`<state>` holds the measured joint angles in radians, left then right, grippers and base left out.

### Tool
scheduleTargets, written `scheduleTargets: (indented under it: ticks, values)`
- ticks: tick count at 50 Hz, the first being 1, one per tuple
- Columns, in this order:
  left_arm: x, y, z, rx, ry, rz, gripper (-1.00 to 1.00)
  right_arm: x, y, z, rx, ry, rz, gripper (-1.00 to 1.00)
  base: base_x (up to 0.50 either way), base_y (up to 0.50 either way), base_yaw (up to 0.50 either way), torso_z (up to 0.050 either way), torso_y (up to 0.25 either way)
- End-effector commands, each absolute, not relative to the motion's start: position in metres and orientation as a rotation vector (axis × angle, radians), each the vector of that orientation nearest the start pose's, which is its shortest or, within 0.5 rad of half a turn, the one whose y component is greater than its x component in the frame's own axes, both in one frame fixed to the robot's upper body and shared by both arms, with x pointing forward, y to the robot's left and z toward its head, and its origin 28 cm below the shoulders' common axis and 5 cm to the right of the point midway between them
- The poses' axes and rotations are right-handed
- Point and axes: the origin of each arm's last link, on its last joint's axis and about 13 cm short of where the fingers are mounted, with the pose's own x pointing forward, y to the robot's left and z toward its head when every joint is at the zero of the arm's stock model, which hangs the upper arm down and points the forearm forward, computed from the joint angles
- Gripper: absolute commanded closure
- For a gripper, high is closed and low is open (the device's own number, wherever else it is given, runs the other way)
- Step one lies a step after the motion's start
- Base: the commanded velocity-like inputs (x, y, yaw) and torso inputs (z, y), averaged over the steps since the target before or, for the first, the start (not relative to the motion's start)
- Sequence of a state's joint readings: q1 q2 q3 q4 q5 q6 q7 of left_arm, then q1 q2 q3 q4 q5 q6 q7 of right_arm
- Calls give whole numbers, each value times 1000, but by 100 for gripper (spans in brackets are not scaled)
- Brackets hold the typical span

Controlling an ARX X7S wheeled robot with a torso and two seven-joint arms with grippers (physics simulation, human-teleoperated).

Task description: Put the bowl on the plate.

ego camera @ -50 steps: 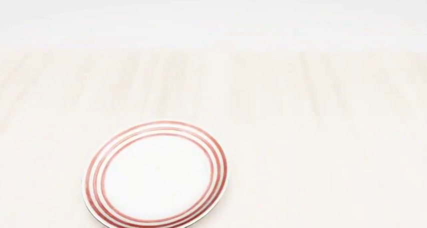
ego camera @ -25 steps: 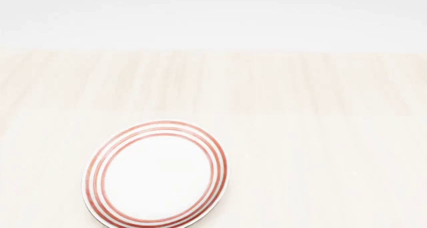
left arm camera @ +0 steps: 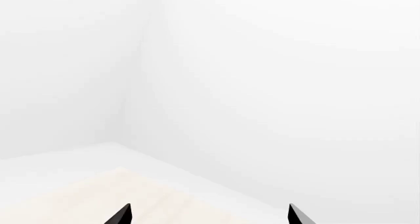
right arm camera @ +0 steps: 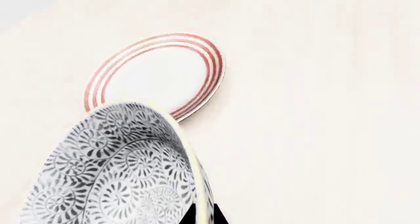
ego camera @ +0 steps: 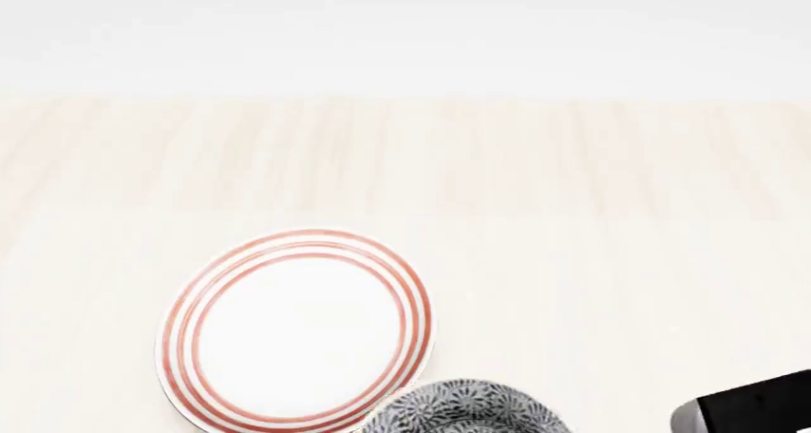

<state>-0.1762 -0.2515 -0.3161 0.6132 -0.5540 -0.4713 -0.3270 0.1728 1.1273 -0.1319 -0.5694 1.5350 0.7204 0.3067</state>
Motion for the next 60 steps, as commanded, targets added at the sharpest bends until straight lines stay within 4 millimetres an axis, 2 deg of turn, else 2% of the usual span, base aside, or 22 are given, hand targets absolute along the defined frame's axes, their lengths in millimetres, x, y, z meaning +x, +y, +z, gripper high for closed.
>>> scheduleTargets:
  ticks: [1,5,12,15,19,24,29,41,47,48,60]
  values:
    - [214,280,165,-259,-352,299,-100,179,-174,219,-51,213,465,100,0,0,0,0,0]
    - [214,281,165,-263,-351,300,-100,186,-166,229,-104,126,483,100,0,0,0,0,0]
    - [213,280,166,-267,-352,298,-100,207,-160,249,-43,-17,479,100,0,0,0,0,0]
    - [213,280,166,-268,-353,296,-100,218,-159,250,-4,-24,472,100,0,0,0,0,0]
    - [212,280,166,-272,-354,296,-100,243,-157,240,55,28,439,100,0,0,0,0,0]
    - [210,280,166,-275,-354,294,-100,265,-153,231,91,86,389,100,0,0,0,0,0]
    - [209,280,166,-277,-353,290,-100,295,-143,215,163,159,365,100,0,0,0,0,0]
    - [204,280,167,-288,-355,283,-100,345,-125,187,343,292,384,100,0,0,0,0,1]
    - [203,280,167,-294,-355,285,-100,358,-116,179,347,314,396,100,0,0,0,0,0]
    - [202,280,168,-295,-355,283,-100,358,-112,178,253,311,380,100,0,0,0,0,0]
    - [202,280,168,-295,-355,283,-100,360,-113,176,273,328,374,100,0,0,0,0,1]
